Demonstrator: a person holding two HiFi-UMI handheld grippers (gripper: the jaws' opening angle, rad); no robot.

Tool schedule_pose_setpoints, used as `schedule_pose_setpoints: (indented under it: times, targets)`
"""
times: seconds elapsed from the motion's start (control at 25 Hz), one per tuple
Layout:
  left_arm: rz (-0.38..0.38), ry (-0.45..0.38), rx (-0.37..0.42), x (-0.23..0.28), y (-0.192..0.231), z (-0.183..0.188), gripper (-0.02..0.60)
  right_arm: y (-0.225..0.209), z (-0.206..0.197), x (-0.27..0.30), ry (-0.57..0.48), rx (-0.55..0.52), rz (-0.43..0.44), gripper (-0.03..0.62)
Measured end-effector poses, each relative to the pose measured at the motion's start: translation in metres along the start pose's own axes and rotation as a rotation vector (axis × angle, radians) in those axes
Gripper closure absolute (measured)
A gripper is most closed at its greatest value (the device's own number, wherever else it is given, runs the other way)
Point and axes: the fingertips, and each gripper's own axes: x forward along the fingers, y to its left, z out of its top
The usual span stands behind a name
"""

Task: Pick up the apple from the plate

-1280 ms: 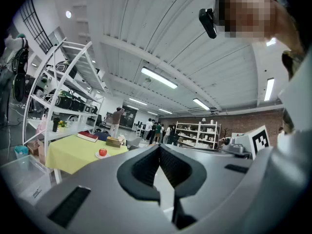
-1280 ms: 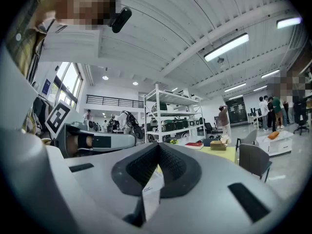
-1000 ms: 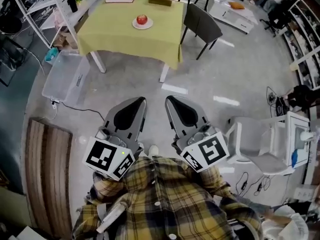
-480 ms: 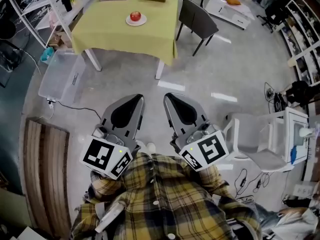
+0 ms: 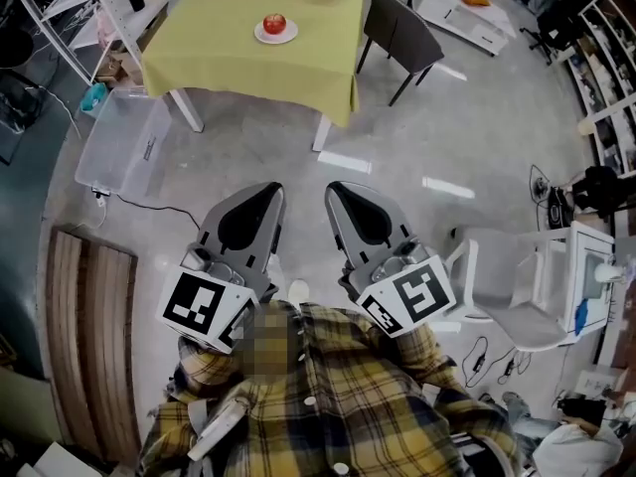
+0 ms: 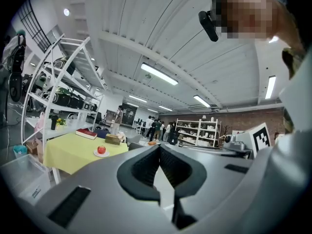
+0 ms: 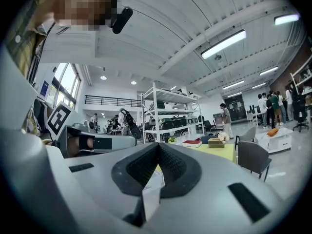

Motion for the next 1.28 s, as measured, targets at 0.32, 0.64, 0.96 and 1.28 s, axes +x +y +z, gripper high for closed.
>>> schedule_pose_setpoints:
  times: [0.32, 0.64, 0.96, 1.28]
  targets:
    - [-0.022, -0.003, 0.016, 0.040, 0.064, 0.023, 0.574, -0.023, 0.008, 0.073, -0.009, -0.009, 0.000, 0.597]
    - [-0.071, 0.004, 0.029, 0.085, 0.150, 0.050, 0.574, -0.049, 0.018, 0.172, -0.017, -0.017, -0.039, 0.597]
    - [-0.117, 0.051, -0.002, 0.114, 0.204, 0.051, 0.574, -0.064, 0.009, 0.227, 0.012, 0.011, -0.090, 0.597]
    - [-0.144, 0.091, -0.037, 0.159, 0.224, 0.041, 0.574, -0.105, -0.005, 0.251, 0.058, 0.043, -0.123, 0.597]
